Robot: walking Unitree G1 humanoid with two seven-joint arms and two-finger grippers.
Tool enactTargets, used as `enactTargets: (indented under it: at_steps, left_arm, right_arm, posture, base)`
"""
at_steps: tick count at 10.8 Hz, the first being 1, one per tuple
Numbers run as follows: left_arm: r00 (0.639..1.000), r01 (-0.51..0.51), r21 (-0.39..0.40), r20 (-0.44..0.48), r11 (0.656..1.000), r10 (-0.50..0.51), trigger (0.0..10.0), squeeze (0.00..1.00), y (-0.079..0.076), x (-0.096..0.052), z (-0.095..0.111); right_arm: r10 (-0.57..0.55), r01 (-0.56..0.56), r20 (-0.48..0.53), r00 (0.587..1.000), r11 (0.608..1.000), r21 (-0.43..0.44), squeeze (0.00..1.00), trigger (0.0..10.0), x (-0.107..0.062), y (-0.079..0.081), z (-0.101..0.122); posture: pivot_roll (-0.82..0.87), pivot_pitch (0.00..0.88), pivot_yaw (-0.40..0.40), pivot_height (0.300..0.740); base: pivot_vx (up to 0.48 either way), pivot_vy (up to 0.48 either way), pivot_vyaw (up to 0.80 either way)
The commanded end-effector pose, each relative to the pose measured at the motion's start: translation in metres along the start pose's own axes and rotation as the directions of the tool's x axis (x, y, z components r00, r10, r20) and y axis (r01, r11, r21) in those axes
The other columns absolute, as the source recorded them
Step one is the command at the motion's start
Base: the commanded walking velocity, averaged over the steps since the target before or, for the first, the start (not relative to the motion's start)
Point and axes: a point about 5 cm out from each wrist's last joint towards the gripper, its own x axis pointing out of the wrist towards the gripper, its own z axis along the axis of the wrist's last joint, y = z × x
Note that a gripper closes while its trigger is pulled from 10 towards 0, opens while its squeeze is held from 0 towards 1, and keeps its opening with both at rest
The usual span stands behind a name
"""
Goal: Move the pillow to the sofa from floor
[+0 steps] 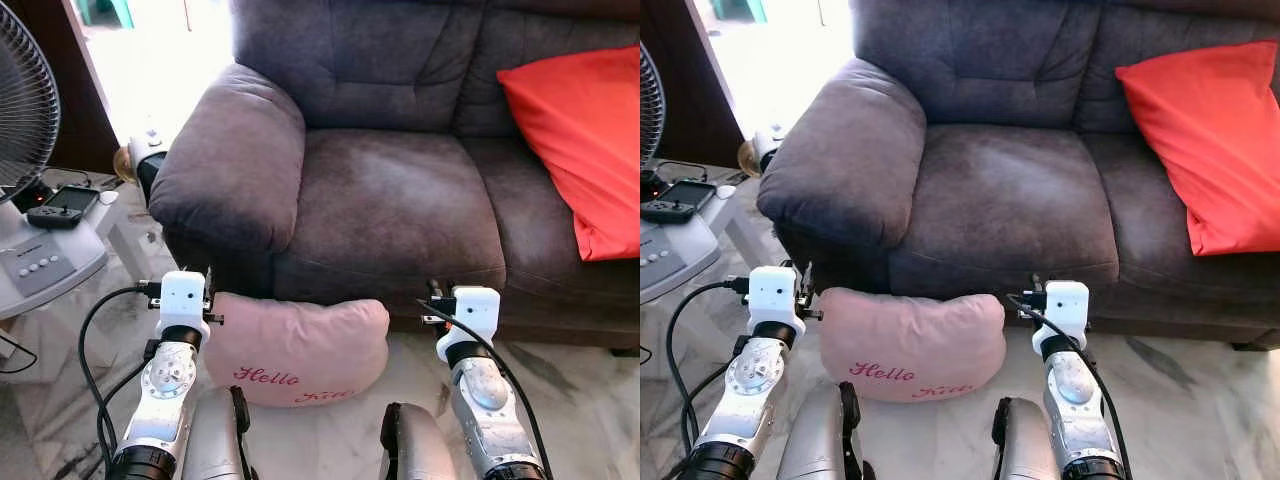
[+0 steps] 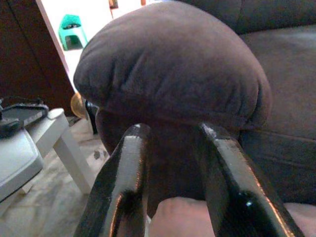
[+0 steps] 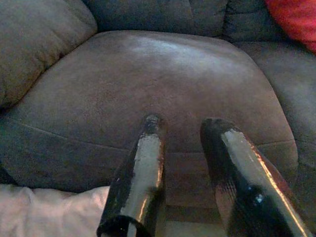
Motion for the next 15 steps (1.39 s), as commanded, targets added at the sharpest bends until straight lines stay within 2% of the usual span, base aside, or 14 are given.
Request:
enactTargets:
  at_steps: [1, 3, 9, 15]
  left_arm:
    - [1.0, 0.013, 0.011, -0.019, 1.0, -0.013, 10.0, 0.0, -0.0007, 0.0003, -0.0022]
    - [1.0, 0.008, 0.016, -0.024, 1.0, -0.008, 10.0, 0.0, -0.0006, 0.0002, -0.0033]
    - [0.999, 0.009, 0.02, -0.033, 1.0, -0.008, 10.0, 0.0, -0.001, -0.0001, -0.0049]
    - [1.0, -0.001, 0.027, -0.03, 1.0, 0.002, 10.0, 0.0, 0.0001, 0.0006, -0.0041]
  right_arm:
    - [0.004, -0.004, -0.029, 1.0, 1.0, -0.02, 0.0, 10.0, -0.0017, -0.0006, -0.0054]
    - [-0.005, 0.006, -0.039, 0.999, 1.0, 0.02, 0.0, 10.0, -0.0028, -0.0006, -0.0082]
    - [-0.013, 0.013, -0.029, 1.0, 1.0, 0.016, 0.0, 10.0, -0.0016, -0.0026, -0.007]
    - [-0.014, 0.014, -0.032, 0.999, 1.0, 0.018, 0.0, 10.0, -0.0015, -0.0031, -0.0078]
  posture:
    - [0.02, 0.042, -0.07, 0.545]
    - [0.02, 0.039, -0.07, 0.545]
    - [0.02, 0.033, -0.072, 0.545]
    - [0.02, 0.044, -0.073, 0.545]
  base:
    - [0.0, 0.0, 0.69]
    - [0.0, 0.0, 0.4]
    - [0.0, 0.0, 0.0]
    - [0.271, 0.0, 0.0]
